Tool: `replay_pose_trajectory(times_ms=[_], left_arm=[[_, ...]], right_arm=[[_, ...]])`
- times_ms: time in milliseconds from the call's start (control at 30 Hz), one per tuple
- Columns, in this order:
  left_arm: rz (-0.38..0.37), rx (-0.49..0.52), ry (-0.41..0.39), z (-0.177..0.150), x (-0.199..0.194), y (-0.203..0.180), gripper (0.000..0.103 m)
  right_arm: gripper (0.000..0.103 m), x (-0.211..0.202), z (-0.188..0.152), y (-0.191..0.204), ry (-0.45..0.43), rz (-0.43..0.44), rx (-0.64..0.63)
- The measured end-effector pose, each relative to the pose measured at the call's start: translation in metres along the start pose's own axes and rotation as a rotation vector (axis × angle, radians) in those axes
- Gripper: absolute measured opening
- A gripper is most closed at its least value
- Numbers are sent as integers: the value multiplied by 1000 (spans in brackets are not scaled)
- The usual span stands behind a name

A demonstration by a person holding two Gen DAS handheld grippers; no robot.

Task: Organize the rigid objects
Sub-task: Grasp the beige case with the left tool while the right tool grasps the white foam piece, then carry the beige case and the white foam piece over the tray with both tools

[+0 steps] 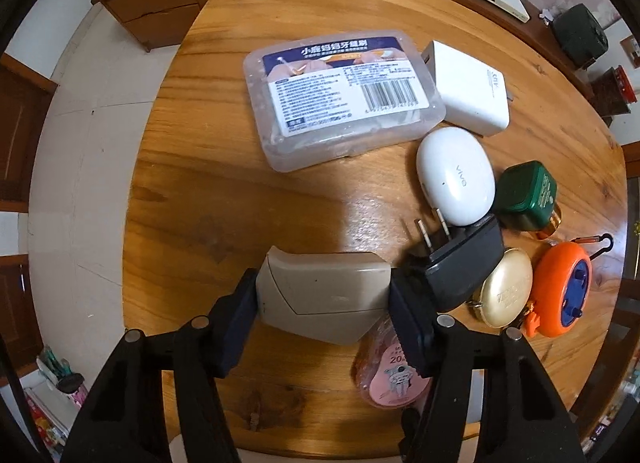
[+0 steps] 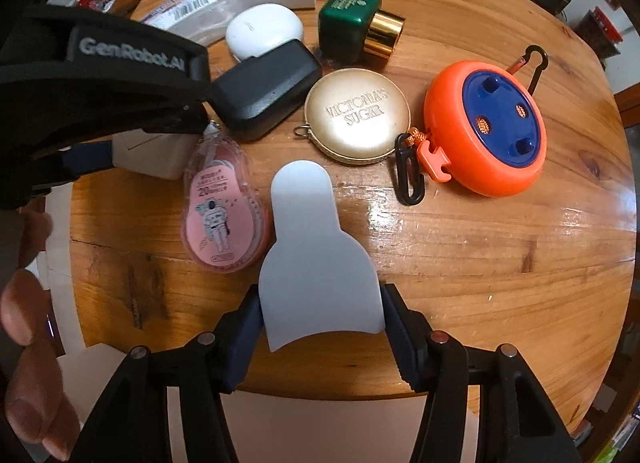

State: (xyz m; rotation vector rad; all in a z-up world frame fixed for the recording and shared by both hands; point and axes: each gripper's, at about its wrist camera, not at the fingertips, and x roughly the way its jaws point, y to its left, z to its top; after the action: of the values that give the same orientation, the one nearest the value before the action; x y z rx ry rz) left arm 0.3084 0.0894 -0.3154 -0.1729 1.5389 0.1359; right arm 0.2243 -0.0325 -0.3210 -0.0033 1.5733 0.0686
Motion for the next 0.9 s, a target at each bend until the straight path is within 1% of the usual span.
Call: replay_pose_trajectory(times_ms=[133,233,333,467,533,633,667,733,767,800,900], left_arm=[[-13,10,-34,-4,-16,4,66],[3,35,-70,-10,-39,7,66],[-7,62,-94,-18,-65,11,66],[-21,117,-143,-42,-107,16,66],[-24,148,-167,-56,-122,12,66],[-30,191,-198,-75,-147,10,66],[-38,204,-205,-86,-157,12,66],[-45,217,-215,-94,-162,9,66],[-44,222,-220,-104,-169,11,66],[-46,224,-220,-104,-169,8,66],[-62,230,-239,-128,-187,7,66]], right_arm=[[58,-14,-3,-5,-35,17,10],[58,-27,-3,-11,-60,40,30],[58,-46,-8,-18,-100,64,47],[58,-77,-16,-25,-167,79,54],[58,-96,-22,-28,-198,90,57],[58,-132,-37,-30,-272,95,49],[58,-141,-42,-30,-292,95,47],[58,-158,-55,-32,-333,106,44],[58,-166,-61,-32,-347,111,42],[58,-176,-69,-32,-365,117,36],[58,-200,-93,-31,-420,116,2]])
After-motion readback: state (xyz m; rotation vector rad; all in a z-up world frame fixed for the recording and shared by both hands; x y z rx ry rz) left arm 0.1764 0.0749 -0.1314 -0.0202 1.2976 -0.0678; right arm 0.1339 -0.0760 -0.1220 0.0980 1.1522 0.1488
